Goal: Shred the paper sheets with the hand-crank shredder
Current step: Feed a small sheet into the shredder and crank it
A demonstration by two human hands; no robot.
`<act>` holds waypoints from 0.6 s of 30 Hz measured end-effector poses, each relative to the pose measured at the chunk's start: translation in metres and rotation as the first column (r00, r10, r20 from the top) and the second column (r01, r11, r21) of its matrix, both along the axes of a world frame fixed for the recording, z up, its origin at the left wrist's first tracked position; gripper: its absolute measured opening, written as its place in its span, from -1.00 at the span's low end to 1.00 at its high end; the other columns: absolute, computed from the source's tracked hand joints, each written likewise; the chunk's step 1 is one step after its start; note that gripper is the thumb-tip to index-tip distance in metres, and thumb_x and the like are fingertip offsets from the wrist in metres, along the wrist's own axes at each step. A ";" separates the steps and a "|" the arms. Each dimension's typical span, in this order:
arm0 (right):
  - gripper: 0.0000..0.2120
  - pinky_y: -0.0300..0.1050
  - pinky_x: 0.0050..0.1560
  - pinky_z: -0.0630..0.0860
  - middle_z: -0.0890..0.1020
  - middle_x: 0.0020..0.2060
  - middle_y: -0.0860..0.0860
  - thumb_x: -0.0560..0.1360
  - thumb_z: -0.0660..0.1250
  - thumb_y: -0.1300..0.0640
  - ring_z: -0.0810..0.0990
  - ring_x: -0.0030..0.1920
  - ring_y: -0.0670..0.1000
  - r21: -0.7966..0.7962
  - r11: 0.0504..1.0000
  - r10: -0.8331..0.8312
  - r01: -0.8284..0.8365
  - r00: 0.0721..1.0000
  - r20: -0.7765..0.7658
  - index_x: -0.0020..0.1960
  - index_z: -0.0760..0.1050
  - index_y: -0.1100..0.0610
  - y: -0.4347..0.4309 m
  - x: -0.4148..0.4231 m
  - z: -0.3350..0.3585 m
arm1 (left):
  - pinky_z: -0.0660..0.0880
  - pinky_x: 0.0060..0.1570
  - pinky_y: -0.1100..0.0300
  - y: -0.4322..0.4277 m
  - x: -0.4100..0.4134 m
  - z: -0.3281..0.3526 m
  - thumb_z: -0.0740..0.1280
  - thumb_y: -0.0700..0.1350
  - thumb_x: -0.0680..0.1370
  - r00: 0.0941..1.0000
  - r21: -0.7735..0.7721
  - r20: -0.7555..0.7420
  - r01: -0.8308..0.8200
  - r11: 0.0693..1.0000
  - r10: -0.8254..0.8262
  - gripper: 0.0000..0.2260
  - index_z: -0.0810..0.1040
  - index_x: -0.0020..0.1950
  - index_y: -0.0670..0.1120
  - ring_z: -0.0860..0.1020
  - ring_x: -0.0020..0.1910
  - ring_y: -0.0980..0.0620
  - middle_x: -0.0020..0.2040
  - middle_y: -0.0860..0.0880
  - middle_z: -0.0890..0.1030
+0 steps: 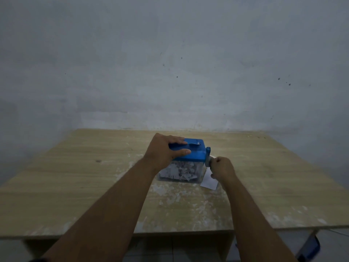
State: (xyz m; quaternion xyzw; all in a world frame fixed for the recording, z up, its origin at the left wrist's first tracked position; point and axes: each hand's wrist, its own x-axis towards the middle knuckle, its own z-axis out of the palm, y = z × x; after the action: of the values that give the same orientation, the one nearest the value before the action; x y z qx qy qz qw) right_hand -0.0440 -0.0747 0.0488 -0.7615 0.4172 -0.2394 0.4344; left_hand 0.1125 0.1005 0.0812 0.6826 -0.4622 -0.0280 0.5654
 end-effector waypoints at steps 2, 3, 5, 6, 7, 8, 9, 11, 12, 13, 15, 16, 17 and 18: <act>-0.59 0.30 -0.05 0.63 0.59 -0.33 0.27 0.65 0.29 0.08 0.63 -0.27 0.25 0.008 1.000 -0.029 0.028 0.998 0.058 -0.31 0.48 0.26 0.014 -0.017 -0.003 | 0.62 0.14 0.31 0.000 0.001 0.001 0.68 0.06 0.37 1.000 0.009 0.000 -0.001 1.000 0.001 -0.65 0.80 0.12 0.04 0.67 0.14 0.22 0.22 0.10 0.72; -0.56 0.33 -0.03 0.63 0.60 -0.32 0.31 0.66 0.29 0.05 0.59 -0.28 0.23 0.015 0.999 -0.038 0.036 0.994 0.099 -0.28 0.50 0.31 0.021 -0.026 0.000 | 0.62 0.13 0.32 -0.001 0.000 0.001 0.68 0.06 0.37 1.000 0.010 -0.003 0.001 1.000 -0.001 -0.65 0.80 0.11 0.04 0.67 0.14 0.23 0.22 0.11 0.72; -0.59 0.26 -0.04 0.65 0.66 -0.20 0.29 0.69 0.28 0.00 0.62 -0.22 0.20 0.004 1.000 -0.030 0.030 0.985 0.172 -0.12 0.58 0.33 0.032 -0.039 0.015 | 0.59 0.08 0.40 0.000 -0.002 0.002 0.68 0.06 0.36 1.000 0.017 -0.007 -0.005 1.000 0.005 -0.65 0.80 0.11 0.04 0.66 0.13 0.26 0.22 0.11 0.72; -0.63 0.18 -0.06 0.66 0.67 -0.17 0.24 0.70 0.27 -0.01 0.64 -0.19 0.17 0.000 1.000 -0.016 0.017 0.981 0.193 -0.05 0.59 0.29 0.037 -0.046 0.026 | 0.57 0.06 0.42 0.000 -0.002 0.003 0.68 0.05 0.36 1.000 0.022 -0.013 -0.005 1.000 0.005 -0.65 0.80 0.11 0.03 0.66 0.11 0.27 0.21 0.11 0.72; -0.66 0.09 -0.10 0.65 0.66 -0.17 0.19 0.70 0.26 -0.01 0.64 -0.20 0.13 -0.007 1.000 0.011 -0.010 0.978 0.207 -0.02 0.59 0.25 0.040 -0.051 0.038 | 0.57 0.04 0.44 0.001 -0.003 0.005 0.68 0.05 0.36 1.000 0.027 -0.016 0.001 1.000 -0.001 -0.65 0.80 0.11 0.03 0.66 0.09 0.29 0.21 0.11 0.72; -0.69 0.03 -0.12 0.62 0.64 -0.20 0.14 0.71 0.26 0.00 0.64 -0.23 0.09 -0.029 0.999 0.045 -0.040 0.974 0.221 -0.02 0.60 0.21 0.042 -0.054 0.050 | 0.56 0.02 0.45 0.002 -0.003 0.006 0.68 0.03 0.36 1.000 0.034 -0.016 0.008 0.999 -0.007 -0.65 0.80 0.11 0.02 0.65 0.07 0.32 0.20 0.11 0.72; -0.72 0.01 -0.14 0.60 0.64 -0.24 0.08 0.71 0.26 0.01 0.63 -0.28 0.06 -0.051 0.997 0.073 -0.063 0.969 0.237 -0.03 0.60 0.17 0.040 -0.053 0.060 | 0.55 0.00 0.47 0.002 -0.003 0.007 0.68 0.02 0.37 1.000 0.047 -0.010 0.014 0.999 -0.014 -0.66 0.80 0.12 0.01 0.64 0.05 0.36 0.19 0.12 0.72; -0.73 0.03 -0.15 0.60 0.63 -0.29 0.00 0.71 0.28 0.02 0.60 -0.36 0.00 -0.081 0.994 0.094 -0.077 0.965 0.245 -0.03 0.62 0.15 0.031 -0.045 0.076 | 0.53 -0.04 0.51 0.003 -0.002 0.009 0.68 -0.01 0.39 1.000 0.069 0.008 0.021 0.997 -0.021 -0.67 0.80 0.13 -0.01 0.62 0.01 0.42 0.17 0.13 0.72; -0.72 0.04 -0.15 0.61 0.63 -0.27 -0.03 0.71 0.28 0.02 0.58 -0.38 -0.03 -0.079 0.994 0.092 -0.074 0.961 0.260 -0.02 0.63 0.18 0.026 -0.038 0.082 | 0.52 -0.05 0.52 0.003 -0.001 0.009 0.67 -0.02 0.40 1.000 0.072 0.020 0.018 0.997 -0.020 -0.67 0.80 0.13 -0.01 0.62 -0.01 0.44 0.17 0.12 0.71; -0.71 0.02 -0.14 0.61 0.63 -0.24 -0.03 0.71 0.29 0.02 0.57 -0.37 -0.03 -0.070 0.995 0.084 -0.068 0.959 0.270 -0.01 0.62 0.21 0.019 -0.029 0.087 | 0.52 -0.05 0.52 0.003 0.000 0.009 0.67 -0.02 0.40 0.999 0.072 0.032 0.012 0.997 -0.015 -0.68 0.80 0.14 -0.02 0.62 -0.01 0.44 0.17 0.11 0.72; -0.67 0.03 -0.11 0.62 0.65 -0.21 0.04 0.69 0.31 -0.02 0.57 -0.34 0.01 -0.050 0.997 0.076 -0.064 0.951 0.298 0.01 0.61 0.25 0.006 -0.014 0.093 | 0.54 -0.05 0.50 0.003 0.000 0.008 0.67 -0.02 0.41 0.999 0.064 0.038 0.010 0.998 -0.013 -0.68 0.80 0.13 -0.02 0.63 -0.01 0.42 0.17 0.09 0.72; -0.65 0.07 -0.10 0.62 0.66 -0.23 0.07 0.69 0.32 -0.04 0.57 -0.33 0.02 -0.056 0.997 0.069 -0.055 0.951 0.301 0.02 0.60 0.27 0.000 -0.006 0.093 | 0.54 -0.05 0.50 0.003 0.000 0.007 0.67 -0.03 0.41 0.999 0.057 0.036 0.010 0.998 -0.013 -0.68 0.79 0.14 -0.03 0.63 -0.01 0.41 0.18 0.08 0.72; -0.63 0.10 -0.07 0.64 0.67 -0.24 0.09 0.68 0.32 -0.06 0.57 -0.34 0.03 -0.068 0.997 0.064 -0.046 0.955 0.290 0.02 0.59 0.27 -0.005 0.002 0.093 | 0.54 -0.04 0.49 0.002 0.000 0.007 0.67 -0.04 0.41 0.999 0.050 0.035 0.012 0.999 -0.013 -0.67 0.79 0.14 -0.04 0.64 0.00 0.40 0.18 0.08 0.72; -0.62 0.14 -0.05 0.65 0.67 -0.25 0.10 0.68 0.32 -0.08 0.59 -0.34 0.05 -0.089 0.995 0.062 -0.039 0.960 0.271 0.01 0.58 0.27 -0.010 0.008 0.089 | 0.54 -0.03 0.49 0.002 0.000 0.006 0.68 -0.04 0.41 0.999 0.047 0.034 0.015 0.999 -0.016 -0.66 0.79 0.15 -0.05 0.63 0.00 0.40 0.17 0.08 0.72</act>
State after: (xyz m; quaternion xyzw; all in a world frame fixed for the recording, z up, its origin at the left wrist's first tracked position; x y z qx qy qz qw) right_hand -0.0356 -0.0848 0.1382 -0.7489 0.3233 -0.3485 0.4618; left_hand 0.1122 0.1027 0.0869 0.6924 -0.4763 -0.0314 0.5411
